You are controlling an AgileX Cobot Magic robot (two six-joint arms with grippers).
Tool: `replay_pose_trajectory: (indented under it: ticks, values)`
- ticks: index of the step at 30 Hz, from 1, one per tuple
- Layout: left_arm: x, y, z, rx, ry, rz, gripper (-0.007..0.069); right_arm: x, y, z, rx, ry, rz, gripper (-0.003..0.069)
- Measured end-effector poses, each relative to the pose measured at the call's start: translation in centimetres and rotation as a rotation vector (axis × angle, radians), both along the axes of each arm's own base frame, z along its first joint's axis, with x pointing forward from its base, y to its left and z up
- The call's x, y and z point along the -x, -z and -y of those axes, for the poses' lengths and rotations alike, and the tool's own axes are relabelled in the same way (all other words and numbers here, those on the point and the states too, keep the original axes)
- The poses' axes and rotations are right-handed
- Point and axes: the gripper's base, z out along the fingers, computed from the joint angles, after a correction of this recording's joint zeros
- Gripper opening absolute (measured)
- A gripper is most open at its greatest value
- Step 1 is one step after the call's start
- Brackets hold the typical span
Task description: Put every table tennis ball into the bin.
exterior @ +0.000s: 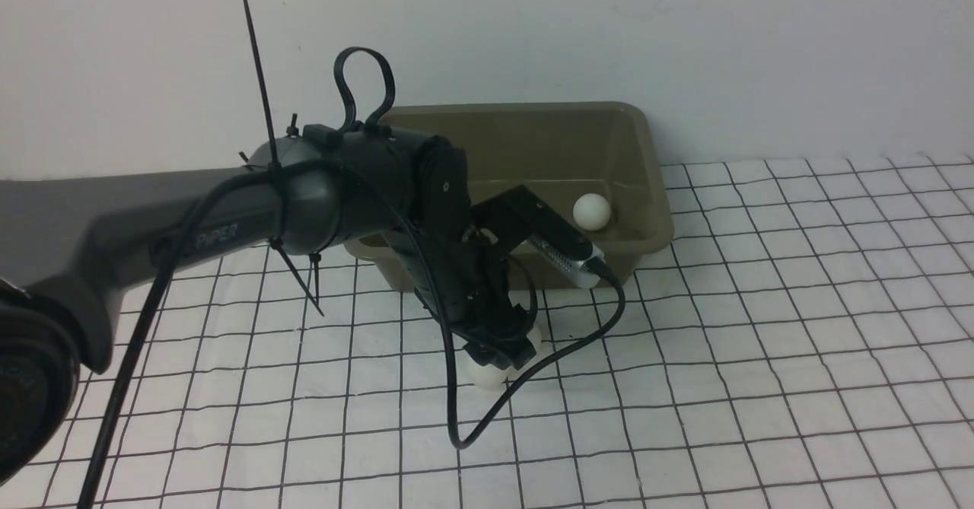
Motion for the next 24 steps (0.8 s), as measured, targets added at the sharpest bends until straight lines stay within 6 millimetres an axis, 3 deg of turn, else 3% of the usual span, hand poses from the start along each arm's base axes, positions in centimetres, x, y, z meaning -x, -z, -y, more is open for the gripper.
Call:
replay_pose_trajectory:
  ticks: [7, 16, 22, 24]
  values:
    - [0.1, 0.0, 0.0, -0.003, 0.001, -0.006, 0.0353, 0.0, 0.0, 0.0, 0.000, 0.000, 0.000, -0.0018]
    - [0.8, -0.4, -0.9, -0.093, 0.042, -0.069, 0.0352, 0.0, 0.0, 0.0, 0.003, 0.003, 0.002, -0.0018]
    - [1.4, -2.7, -2.1, -0.200, 0.058, -0.084, 0.0352, -0.1, 0.0, 0.2, 0.011, 0.014, 0.009, -0.0018]
    - [1.1, -5.5, -2.3, -0.210, 0.046, -0.029, 0.0352, -0.1, -0.1, 0.2, 0.016, 0.020, 0.013, -0.0018]
